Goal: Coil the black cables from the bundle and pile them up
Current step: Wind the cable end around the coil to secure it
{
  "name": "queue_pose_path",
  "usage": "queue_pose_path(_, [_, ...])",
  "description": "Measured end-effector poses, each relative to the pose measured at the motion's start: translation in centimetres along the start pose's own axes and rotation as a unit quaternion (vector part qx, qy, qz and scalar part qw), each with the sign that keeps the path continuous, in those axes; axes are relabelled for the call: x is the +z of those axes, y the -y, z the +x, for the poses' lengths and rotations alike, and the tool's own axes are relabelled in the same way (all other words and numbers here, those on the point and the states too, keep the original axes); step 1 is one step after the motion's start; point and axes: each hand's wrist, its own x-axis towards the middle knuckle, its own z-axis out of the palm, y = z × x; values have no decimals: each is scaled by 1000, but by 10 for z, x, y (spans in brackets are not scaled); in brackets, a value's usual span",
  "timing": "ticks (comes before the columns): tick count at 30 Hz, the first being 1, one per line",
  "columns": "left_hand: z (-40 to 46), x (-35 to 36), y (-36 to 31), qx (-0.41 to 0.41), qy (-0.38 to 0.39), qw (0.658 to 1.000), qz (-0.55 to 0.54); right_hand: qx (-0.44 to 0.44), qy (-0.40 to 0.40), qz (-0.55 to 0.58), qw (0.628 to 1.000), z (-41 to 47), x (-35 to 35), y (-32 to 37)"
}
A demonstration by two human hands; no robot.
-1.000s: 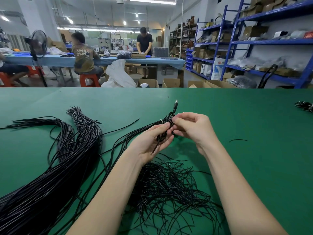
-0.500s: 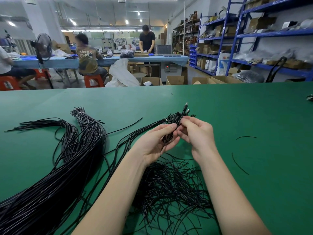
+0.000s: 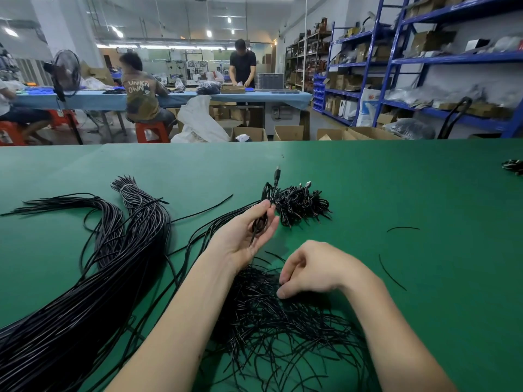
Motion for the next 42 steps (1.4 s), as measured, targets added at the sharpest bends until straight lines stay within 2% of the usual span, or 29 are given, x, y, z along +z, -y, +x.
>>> queue_pose_path(4, [0,-1,-1,12,-11,1000,-6,-21,-25,12,999,0,4,6])
queue_pose_path(8, [1,-3,-3,22,-12,1000,-8,-85,-52,153,983,-4,-8,-2])
queue_pose_path(10, [0,-3,-3,29,-11,1000,-2,-94,-61,287,951,-6,-13,-5])
queue_pose_path(14, [3,-1,1,62,-9,998,21,-96,-129,489,857,-5,-19,-10])
queue_pose_path(19, [4,0,6,104,-17,992,76,-129,-226,604,754,-5,-22,-6])
queue_pose_path(21, [5,2,9,128,-20,986,109,-145,-252,615,733,-4,-20,-1])
queue_pose_path(26, [5,8,15,192,-22,964,184,-152,-320,488,798,4,-5,6])
queue_pose_path(29, [5,7,15,219,-18,955,199,-162,-381,371,831,8,-1,4])
queue_pose_path(33, [5,5,14,238,-10,944,229,-204,-445,237,839,8,1,6])
queue_pose_path(37, [3,5,15,264,-5,924,276,-204,-433,253,841,10,4,9])
queue_pose_path(42, [0,6,12,293,7,898,329,-130,-364,397,832,10,1,9])
